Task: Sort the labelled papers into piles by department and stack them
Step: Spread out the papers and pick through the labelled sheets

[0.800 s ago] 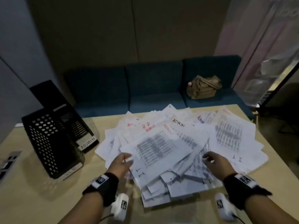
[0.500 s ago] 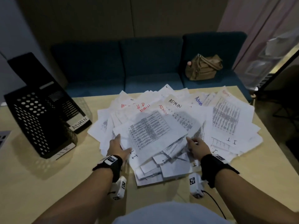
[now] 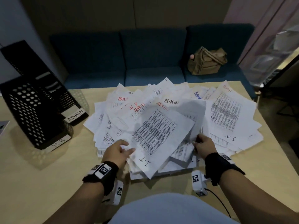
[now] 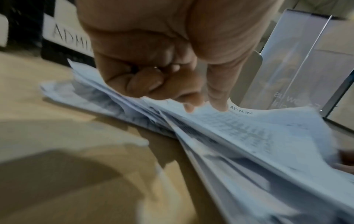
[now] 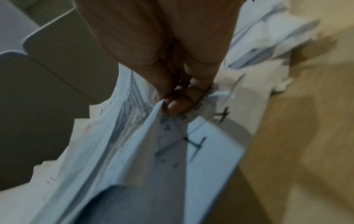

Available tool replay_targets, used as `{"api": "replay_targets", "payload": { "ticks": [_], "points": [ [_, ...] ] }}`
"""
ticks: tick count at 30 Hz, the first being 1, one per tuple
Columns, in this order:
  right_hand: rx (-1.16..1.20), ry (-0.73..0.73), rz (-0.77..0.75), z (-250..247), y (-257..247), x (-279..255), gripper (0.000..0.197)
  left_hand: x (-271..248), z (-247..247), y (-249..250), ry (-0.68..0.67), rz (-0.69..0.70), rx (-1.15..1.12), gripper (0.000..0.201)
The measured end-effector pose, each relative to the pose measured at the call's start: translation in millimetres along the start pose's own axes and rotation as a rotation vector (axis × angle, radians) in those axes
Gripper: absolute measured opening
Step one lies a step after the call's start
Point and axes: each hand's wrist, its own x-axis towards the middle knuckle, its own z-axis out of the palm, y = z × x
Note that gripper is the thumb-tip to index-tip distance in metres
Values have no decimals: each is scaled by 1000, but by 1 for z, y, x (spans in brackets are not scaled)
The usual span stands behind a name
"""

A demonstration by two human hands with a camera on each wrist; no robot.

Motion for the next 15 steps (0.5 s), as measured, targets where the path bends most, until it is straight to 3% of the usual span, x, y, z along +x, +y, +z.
{"api": "replay_targets", "payload": {
  "ticks": [2,4,9,12,15],
  "points": [
    [-29,-48,-24,-6,1,-7,12,6,-6,5,48,59,58,60],
    [-27,-72,-53,-9,-1,-16,15,11,-3,13,-23,64,40,88],
    [-33,-181,-123,-7,-5,-34,21,30,17,18,-34,-107,375,135],
    [-121,-259,-100,-9,-7,-38,23,32,22,23,-80,-145,619,134],
    [-133,-418,-68,-10,-9,-43,12,27,23,30,-58,-66,768,104]
  ]
}}
